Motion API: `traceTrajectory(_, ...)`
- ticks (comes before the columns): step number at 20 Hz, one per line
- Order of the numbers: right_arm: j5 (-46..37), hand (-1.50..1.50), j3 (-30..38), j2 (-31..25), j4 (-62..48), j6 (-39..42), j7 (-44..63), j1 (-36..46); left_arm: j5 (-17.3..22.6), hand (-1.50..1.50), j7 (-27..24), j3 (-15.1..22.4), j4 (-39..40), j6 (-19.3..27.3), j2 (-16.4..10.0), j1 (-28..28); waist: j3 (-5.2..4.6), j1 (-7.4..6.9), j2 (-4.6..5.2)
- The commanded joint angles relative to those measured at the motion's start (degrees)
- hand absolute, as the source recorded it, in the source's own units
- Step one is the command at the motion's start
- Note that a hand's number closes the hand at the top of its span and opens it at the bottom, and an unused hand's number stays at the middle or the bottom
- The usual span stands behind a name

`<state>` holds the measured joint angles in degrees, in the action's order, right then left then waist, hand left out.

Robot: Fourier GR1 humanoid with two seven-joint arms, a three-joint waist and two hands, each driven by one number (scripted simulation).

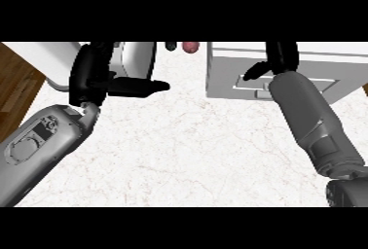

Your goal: Pick up the can, place it into the drawer and close the drawer

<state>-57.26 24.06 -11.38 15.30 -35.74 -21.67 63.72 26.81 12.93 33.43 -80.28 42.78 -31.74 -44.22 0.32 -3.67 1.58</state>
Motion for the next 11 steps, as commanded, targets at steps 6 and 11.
traceTrajectory(6, 16.9, -1.5, 13.3, 6.4, 2.9, 7.3, -3.3, 6.5, -0.3, -1.5, -1.4, -2.0, -0.6, -0.8, -1.0, 3.3, -0.2, 0.62, -0.7)
traceTrajectory(11, 18.5, -1.5, 14.2, 6.2, 2.1, 7.1, -7.0, 5.1, -1.7, -1.5, 1.1, -1.7, -5.6, 0.7, -1.4, 5.9, -0.23, 0.42, -0.94)
